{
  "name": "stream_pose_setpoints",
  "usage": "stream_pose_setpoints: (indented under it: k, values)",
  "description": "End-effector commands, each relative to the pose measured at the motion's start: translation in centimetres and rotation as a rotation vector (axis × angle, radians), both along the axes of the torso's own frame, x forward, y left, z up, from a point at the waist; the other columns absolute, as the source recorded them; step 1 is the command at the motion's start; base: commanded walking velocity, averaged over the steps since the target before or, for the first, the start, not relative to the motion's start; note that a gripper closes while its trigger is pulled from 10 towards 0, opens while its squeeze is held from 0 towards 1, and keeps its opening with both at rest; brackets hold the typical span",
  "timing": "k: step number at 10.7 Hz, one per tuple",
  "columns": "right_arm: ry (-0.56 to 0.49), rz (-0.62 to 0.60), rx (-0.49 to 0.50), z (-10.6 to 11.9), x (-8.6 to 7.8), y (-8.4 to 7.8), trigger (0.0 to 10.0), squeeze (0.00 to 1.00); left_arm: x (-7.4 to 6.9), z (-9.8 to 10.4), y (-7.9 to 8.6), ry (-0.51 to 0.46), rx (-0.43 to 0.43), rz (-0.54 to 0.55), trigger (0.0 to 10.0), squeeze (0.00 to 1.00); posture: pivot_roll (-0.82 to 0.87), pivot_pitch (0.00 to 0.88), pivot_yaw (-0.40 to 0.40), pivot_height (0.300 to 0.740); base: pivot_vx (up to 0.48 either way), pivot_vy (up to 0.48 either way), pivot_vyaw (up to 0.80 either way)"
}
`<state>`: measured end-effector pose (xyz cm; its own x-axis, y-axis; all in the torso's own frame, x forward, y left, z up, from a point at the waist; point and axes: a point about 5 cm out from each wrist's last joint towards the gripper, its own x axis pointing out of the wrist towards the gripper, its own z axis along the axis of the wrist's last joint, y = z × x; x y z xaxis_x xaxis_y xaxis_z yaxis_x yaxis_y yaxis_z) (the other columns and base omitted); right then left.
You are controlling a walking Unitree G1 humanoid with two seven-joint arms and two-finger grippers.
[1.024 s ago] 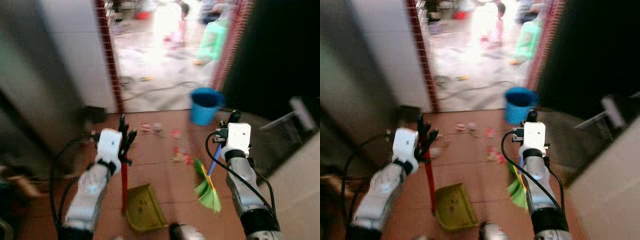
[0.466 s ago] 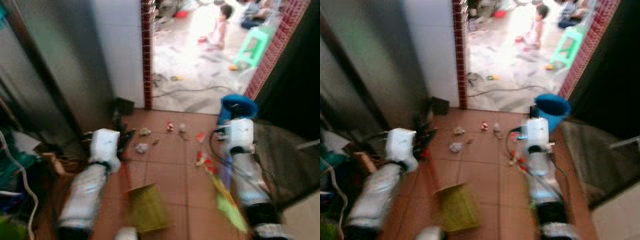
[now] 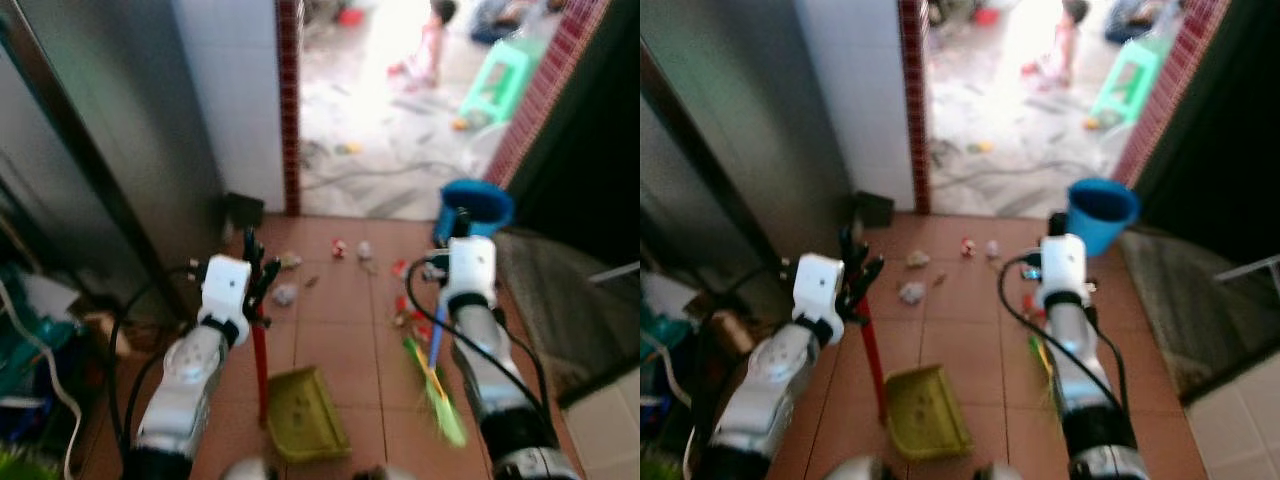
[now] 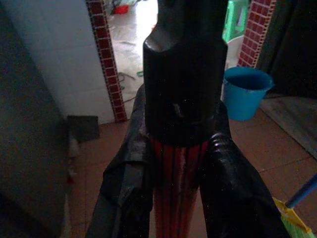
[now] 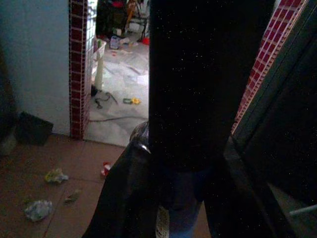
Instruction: Sweep floor
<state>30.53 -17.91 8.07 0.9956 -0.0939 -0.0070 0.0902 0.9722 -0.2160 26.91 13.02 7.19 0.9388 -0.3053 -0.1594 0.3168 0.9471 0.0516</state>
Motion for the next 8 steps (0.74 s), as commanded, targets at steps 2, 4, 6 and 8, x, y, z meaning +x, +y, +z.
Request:
stream_pose_setpoints:
  k: [2,4,6,8]
  values:
    - [-0.012,-0.041,-0.017,0.4,0.1,-0.8,10.0,0.0,-0.2,0.4,0.5,-0.037,0.032,0.015,10.0,0.0,-0.02,0.0,0.014,0.74,0.0,0.0,0.0]
    - [-0.014,-0.067,-0.032,0.3,-0.2,-1.3,10.0,0.0,-0.5,0.0,0.2,-0.017,0.031,-0.013,10.0,0.0,-0.01,0.0,0.013,0.74,0.0,0.0,-0.4]
    - [-0.029,-0.125,-0.075,0.7,-0.2,-2.3,10.0,0.0,-0.5,0.1,0.4,-0.025,0.026,-0.005,10.0,0.0,-0.02,0.0,0.009,0.74,0.163,0.176,-0.8]
    - [-0.051,-0.152,-0.098,1.2,-0.1,-3.0,10.0,0.0,-0.5,0.0,0.4,-0.019,0.027,-0.005,10.0,0.0,-0.02,0.0,0.008,0.74,0.315,0.362,-0.23]
